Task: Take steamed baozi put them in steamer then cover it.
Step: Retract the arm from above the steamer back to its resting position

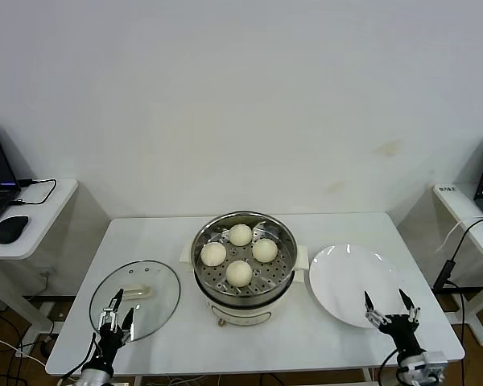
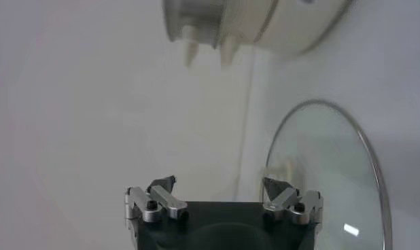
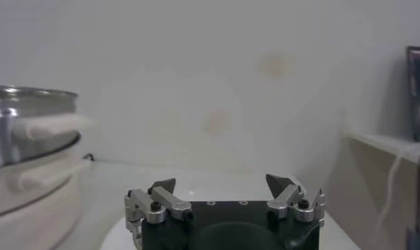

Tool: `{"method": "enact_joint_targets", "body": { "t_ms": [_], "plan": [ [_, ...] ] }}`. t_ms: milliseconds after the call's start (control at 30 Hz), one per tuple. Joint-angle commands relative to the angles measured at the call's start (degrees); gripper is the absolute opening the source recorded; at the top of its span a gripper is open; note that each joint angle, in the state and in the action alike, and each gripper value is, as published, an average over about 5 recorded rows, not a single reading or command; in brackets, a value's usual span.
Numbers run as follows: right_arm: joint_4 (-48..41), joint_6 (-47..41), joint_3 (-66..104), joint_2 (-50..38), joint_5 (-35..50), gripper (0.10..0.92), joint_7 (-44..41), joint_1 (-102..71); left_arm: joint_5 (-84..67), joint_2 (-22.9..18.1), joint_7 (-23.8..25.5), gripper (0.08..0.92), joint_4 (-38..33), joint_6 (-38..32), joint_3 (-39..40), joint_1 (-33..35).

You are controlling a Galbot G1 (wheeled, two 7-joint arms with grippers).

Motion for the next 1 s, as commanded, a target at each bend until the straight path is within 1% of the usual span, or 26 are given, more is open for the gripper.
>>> {"method": "enact_joint_targets", "body": {
  "t_ms": [33, 267, 633, 800, 1000],
  "plan": [
    [0.0, -0.7, 2.1, 2.3, -1.1, 0.823, 1.3, -2.2, 7.6, 1.0, -0.5, 0.823, 8.1, 0.8, 1.1, -7.6],
    [0.0, -0.7, 2.3, 2.9, -1.5, 0.823, 1.2, -2.7, 7.5, 1.8, -0.5, 0.823, 11.6, 0.5, 1.7, -12.1],
    [0.0, -1.0, 2.6, 3.5, -2.6, 0.823, 0.7, -3.9, 7.4, 2.6, 0.2, 0.823, 16.3, 0.1, 3.0, -17.3],
    [-0.1, -0.9, 2.4, 3.7, -3.0, 0.823, 0.5, -4.0, 6.3, 3.2, 0.5, 0.823, 17.6, -0.5, 3.3, -18.8],
    [0.3, -1.0, 2.2, 3.7, -3.8, 0.823, 0.1, -4.3, 4.8, 2.7, 0.2, 0.823, 19.4, -1.5, 3.6, -19.8]
  ]
}}
